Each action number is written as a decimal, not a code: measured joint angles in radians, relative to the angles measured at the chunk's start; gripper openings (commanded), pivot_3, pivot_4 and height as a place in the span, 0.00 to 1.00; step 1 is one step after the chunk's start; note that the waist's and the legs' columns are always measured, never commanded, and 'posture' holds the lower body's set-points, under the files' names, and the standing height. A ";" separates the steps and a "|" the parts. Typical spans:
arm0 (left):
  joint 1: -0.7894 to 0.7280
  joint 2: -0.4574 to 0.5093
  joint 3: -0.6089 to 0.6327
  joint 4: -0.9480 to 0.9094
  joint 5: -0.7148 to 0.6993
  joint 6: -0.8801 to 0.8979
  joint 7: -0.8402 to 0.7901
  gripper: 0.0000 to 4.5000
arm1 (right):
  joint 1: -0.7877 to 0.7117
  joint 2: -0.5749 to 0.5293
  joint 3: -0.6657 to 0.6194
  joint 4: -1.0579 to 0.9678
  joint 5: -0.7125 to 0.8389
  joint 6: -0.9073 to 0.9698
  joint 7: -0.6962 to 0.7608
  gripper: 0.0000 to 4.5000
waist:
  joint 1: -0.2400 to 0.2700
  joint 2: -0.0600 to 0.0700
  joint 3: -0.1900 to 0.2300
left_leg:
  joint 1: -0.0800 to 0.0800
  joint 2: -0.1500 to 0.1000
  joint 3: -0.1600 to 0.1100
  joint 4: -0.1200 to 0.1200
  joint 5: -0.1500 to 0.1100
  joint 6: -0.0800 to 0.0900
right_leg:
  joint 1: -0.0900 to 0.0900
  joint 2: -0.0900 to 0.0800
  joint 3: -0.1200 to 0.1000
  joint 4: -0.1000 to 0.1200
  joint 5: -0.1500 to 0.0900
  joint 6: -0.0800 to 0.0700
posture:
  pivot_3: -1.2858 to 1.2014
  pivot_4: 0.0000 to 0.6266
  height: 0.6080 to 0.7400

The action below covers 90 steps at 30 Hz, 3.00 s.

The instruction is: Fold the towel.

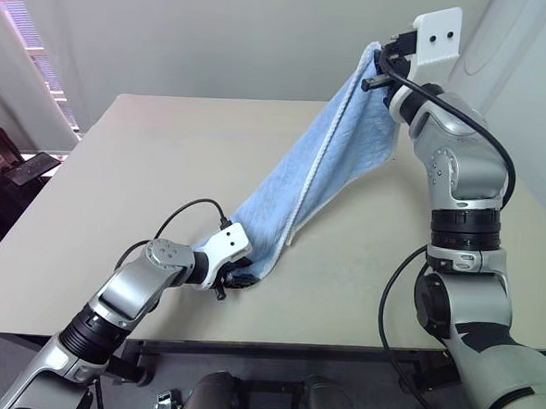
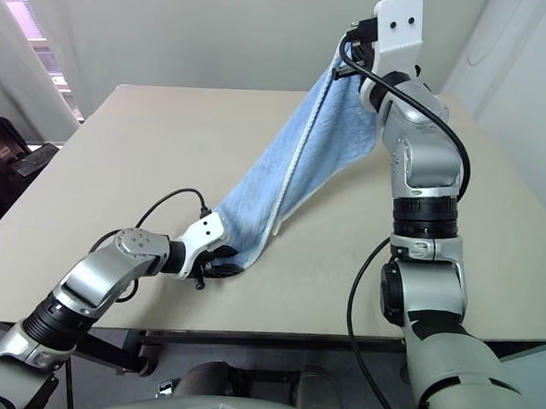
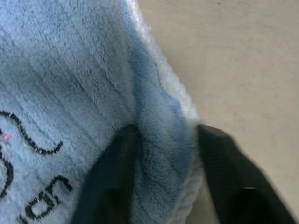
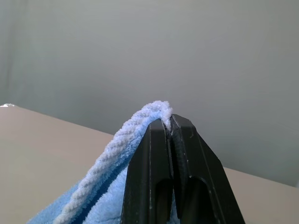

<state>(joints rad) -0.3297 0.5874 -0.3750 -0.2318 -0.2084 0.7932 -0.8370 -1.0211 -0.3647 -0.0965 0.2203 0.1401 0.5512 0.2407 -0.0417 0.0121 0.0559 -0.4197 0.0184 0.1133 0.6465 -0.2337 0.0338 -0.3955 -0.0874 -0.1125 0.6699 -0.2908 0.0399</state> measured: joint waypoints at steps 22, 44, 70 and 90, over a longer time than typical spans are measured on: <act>0.085 0.174 0.433 -0.005 -0.301 -0.042 -0.194 0.01 | 0.022 -0.056 -0.034 0.122 -0.014 -0.074 -0.021 0.00 | 0.002 -0.001 0.000 | -0.006 0.000 0.000 0.001 0.001 -0.002 | -0.006 0.000 0.000 0.000 0.000 0.000 | 0.52 0.00 0.88; -0.824 -0.068 0.472 1.419 0.002 -0.754 0.148 0.01 | -0.025 -0.129 -0.047 0.639 -0.055 -0.397 -0.047 0.00 | -0.006 -0.006 0.004 | -0.007 -0.001 0.004 0.001 0.004 -0.004 | -0.006 0.001 0.001 0.000 0.003 0.006 | 0.52 0.00 0.88; -0.493 0.113 0.583 1.189 -0.029 -0.926 -0.430 0.01 | 0.548 -0.091 -0.190 -0.003 0.282 -0.494 0.260 0.00 | -0.003 -0.007 0.004 | -0.006 0.000 0.005 0.007 0.001 0.001 | -0.008 -0.001 0.002 0.010 0.003 0.005 | 0.52 0.00 0.88; 0.304 0.241 0.687 0.325 -0.280 -0.448 -0.465 0.01 | 1.229 -0.258 -0.271 -0.612 0.547 -0.122 0.464 0.00 | 0.002 -0.007 0.005 | 0.008 0.001 0.001 -0.003 -0.002 -0.002 | 0.003 -0.004 0.000 -0.006 -0.002 -0.006 | 0.52 0.00 0.88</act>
<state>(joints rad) -0.0257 0.8288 0.3123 0.0933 -0.4885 0.3454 -1.3016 0.2077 -0.6224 -0.3678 -0.3916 0.6871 0.4291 0.7046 -0.0393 0.0055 0.0606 -0.4113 0.0195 0.1148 0.6431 -0.2359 0.0316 -0.3923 -0.0912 -0.1122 0.6636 -0.2924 0.0340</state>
